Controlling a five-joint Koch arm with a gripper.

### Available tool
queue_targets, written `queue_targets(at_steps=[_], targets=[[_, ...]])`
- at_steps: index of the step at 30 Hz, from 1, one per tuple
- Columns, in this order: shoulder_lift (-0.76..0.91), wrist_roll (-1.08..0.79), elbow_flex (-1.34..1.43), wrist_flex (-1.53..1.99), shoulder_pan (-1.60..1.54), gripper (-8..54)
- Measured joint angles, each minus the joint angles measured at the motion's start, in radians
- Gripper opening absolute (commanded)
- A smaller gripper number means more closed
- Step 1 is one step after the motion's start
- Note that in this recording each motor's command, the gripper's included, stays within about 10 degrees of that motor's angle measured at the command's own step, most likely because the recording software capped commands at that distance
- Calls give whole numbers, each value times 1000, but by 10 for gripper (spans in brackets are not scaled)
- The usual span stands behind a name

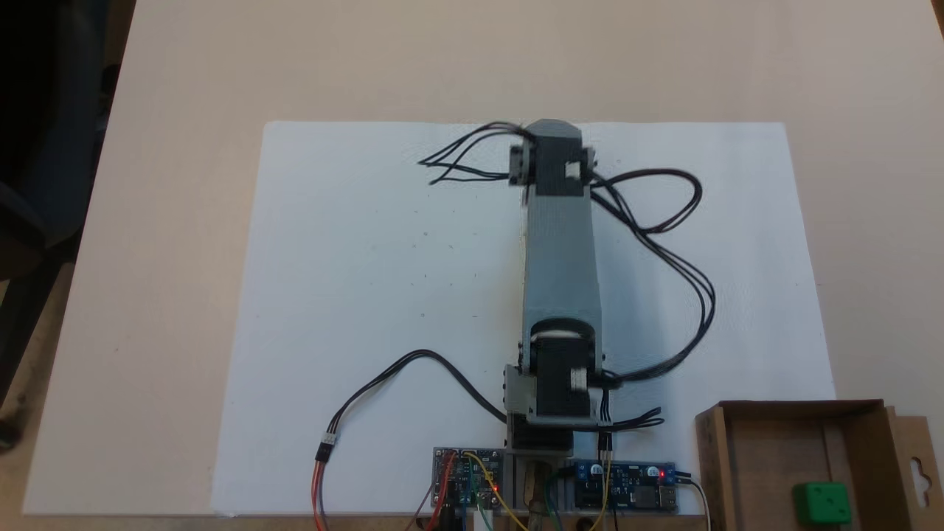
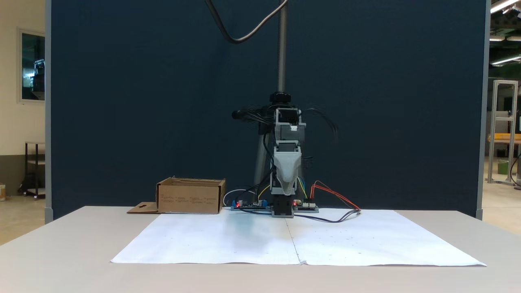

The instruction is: Grasp a green dice and put it in the bin.

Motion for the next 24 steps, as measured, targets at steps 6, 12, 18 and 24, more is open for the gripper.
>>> queue_targets(at_steps=[6, 12, 18, 24], targets=[[94, 0, 130, -242, -8, 431], [189, 0, 129, -469, 18, 433], [239, 0, 210, -673, 54, 434], [252, -5, 451, -891, 61, 434]])
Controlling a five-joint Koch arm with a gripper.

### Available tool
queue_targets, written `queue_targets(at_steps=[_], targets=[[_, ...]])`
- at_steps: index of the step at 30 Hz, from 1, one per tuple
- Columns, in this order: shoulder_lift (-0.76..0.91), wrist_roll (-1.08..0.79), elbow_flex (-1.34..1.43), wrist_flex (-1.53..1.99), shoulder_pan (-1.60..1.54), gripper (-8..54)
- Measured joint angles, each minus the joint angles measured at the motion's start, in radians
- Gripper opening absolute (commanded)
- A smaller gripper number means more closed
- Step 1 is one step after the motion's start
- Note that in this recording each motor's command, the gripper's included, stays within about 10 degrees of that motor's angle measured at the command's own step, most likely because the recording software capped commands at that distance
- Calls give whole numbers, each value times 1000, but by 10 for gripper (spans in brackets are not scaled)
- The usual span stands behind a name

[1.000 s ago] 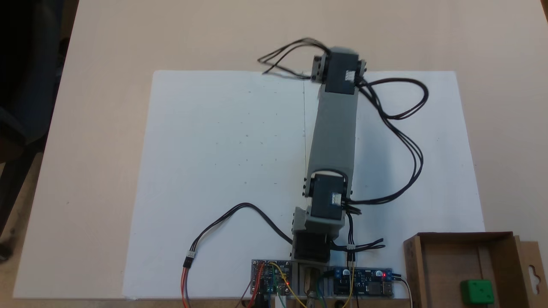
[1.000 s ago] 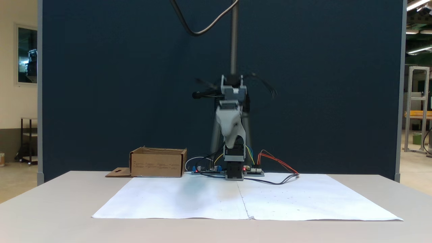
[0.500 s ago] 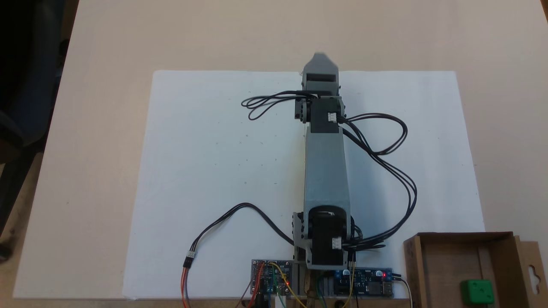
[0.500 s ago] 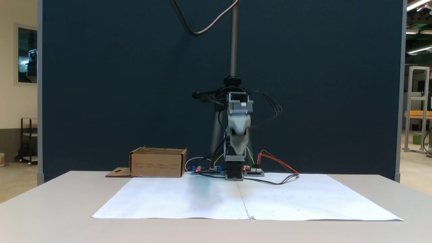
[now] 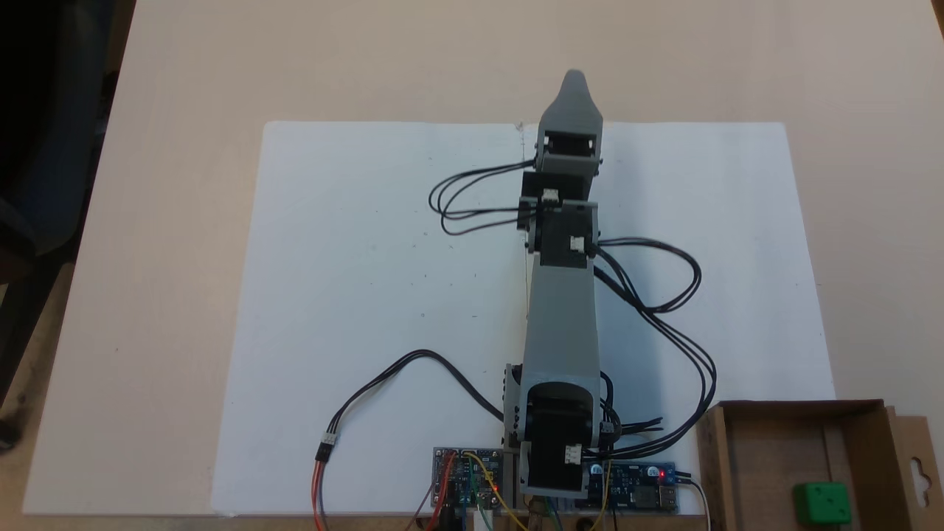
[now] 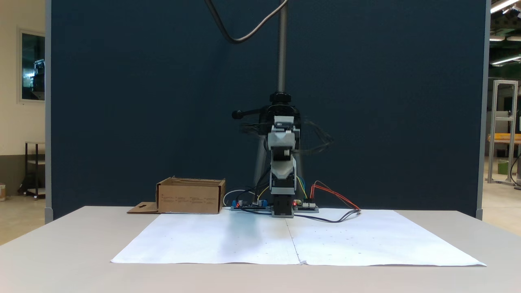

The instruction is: Grasp a green dice and put it in the bin.

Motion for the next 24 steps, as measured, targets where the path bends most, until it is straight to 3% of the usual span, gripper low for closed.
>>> queue_targets(at_steps=[14, 24], targets=[[189, -3, 393, -344, -3, 435], [218, -31, 650, -577, -14, 435]])
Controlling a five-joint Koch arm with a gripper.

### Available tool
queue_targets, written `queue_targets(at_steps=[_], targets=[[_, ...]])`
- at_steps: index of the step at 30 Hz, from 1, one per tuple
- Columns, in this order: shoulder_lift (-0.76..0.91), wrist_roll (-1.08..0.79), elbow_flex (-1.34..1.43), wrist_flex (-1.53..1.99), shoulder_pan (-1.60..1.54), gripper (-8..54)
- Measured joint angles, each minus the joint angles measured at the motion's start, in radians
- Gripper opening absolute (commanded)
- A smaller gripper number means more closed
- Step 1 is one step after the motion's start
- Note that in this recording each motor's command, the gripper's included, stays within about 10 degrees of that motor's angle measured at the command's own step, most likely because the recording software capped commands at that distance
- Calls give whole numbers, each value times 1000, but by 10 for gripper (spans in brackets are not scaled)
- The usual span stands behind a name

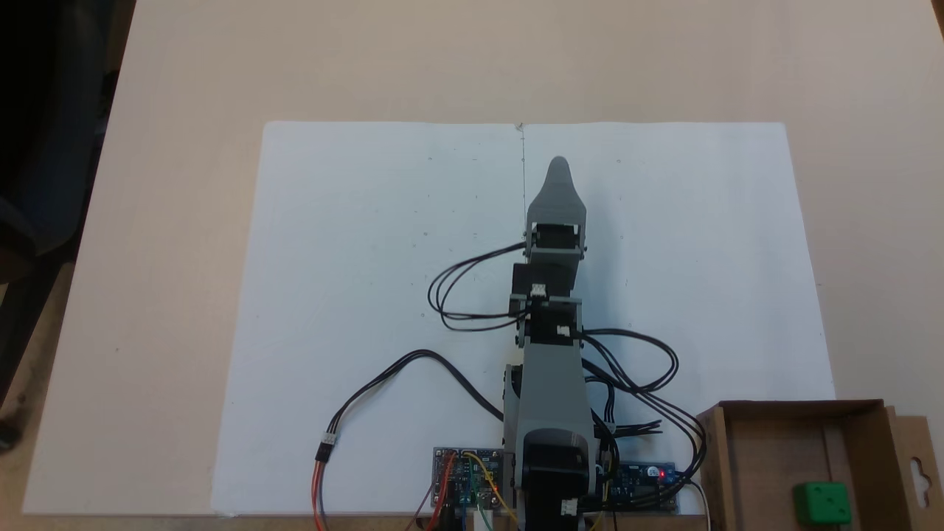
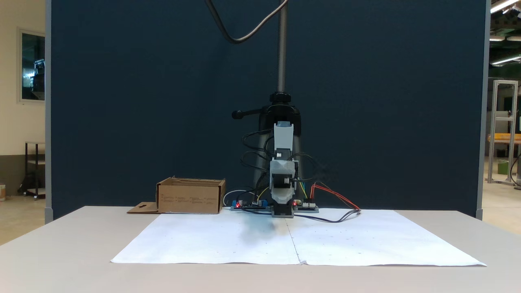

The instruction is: Grasp a green dice and put it in the bin.

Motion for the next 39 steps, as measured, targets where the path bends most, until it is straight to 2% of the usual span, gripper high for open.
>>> queue_targets(at_steps=[9, 17, 39], targets=[[5, -6, 187, -196, -2, 433], [5, -31, 233, -460, -2, 432], [5, -52, 233, -460, 14, 446]])
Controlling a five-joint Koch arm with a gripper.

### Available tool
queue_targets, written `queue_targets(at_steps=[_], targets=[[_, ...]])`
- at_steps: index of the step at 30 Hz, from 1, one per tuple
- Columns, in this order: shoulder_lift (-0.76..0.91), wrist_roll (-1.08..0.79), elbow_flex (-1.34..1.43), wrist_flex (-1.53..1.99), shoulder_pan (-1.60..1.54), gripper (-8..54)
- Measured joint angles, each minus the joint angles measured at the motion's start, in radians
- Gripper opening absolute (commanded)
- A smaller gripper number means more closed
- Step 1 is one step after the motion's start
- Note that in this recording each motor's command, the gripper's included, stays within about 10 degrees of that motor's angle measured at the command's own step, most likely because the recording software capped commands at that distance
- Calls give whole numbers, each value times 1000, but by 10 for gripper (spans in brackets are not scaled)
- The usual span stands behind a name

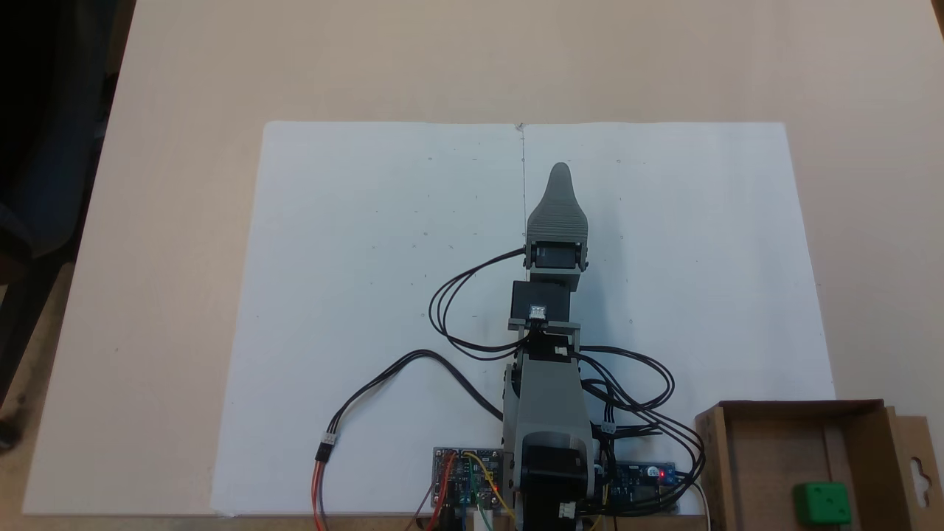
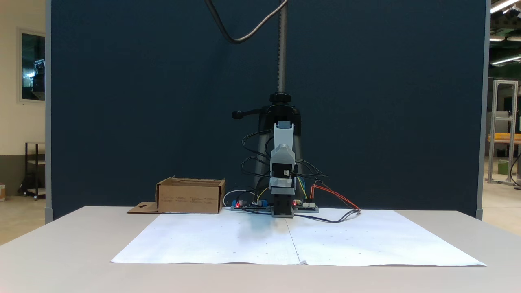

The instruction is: Grasp a green dice and put it in the bin.

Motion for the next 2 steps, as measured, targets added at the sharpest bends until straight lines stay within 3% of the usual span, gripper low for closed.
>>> queue_targets(at_steps=[2], targets=[[0, 2, 0, 0, 0, 446]])
